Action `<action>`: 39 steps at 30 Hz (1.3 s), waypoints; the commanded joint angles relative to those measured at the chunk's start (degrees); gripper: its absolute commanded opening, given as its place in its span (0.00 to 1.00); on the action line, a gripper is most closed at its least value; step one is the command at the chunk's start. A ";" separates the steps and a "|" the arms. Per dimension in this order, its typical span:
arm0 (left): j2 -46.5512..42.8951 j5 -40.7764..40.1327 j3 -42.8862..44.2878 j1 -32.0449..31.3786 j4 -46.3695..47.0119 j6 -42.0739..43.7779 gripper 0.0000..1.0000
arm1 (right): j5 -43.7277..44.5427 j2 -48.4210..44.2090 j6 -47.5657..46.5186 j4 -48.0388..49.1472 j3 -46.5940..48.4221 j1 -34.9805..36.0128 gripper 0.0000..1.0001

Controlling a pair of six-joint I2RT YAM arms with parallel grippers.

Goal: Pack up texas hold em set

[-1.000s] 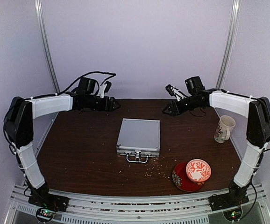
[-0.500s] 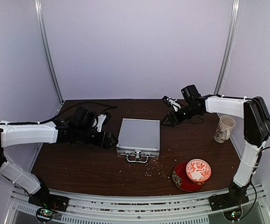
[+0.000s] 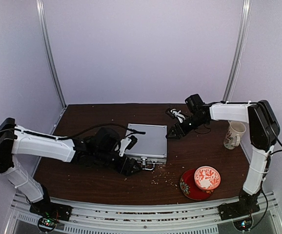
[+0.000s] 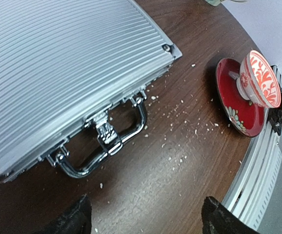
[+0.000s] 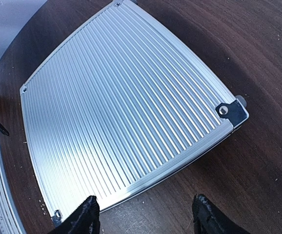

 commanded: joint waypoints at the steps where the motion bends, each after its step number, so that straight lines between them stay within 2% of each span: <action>1: 4.37 -0.79 5.64 -0.05 0.41 1.73 0.79 | 4.00 -1.10 -1.04 -0.77 -0.53 0.87 0.66; 5: 7.65 -1.26 7.98 -0.05 -1.85 1.98 0.79 | 6.43 -4.98 -0.87 -2.30 1.17 0.91 0.64; 8: 9.13 -0.88 8.89 -0.05 -2.11 2.17 0.79 | 3.36 -7.16 0.70 0.26 0.10 1.27 0.57; 12: 11.38 0.21 10.38 -0.05 -2.11 2.58 0.79 | -2.80 -3.79 0.53 -1.00 1.11 3.31 0.41; 19: 14.90 -0.08 12.94 0.04 -2.46 3.41 0.79 | -2.47 2.40 0.09 -2.38 3.92 6.93 0.32; 25: 18.33 0.60 14.57 0.04 -2.11 3.58 0.78 | 0.38 5.19 0.13 -2.70 4.05 7.37 0.31; 39: 21.65 4.94 15.98 0.04 -0.54 3.59 0.77 | 1.12 6.67 -0.83 -3.67 4.07 7.37 0.33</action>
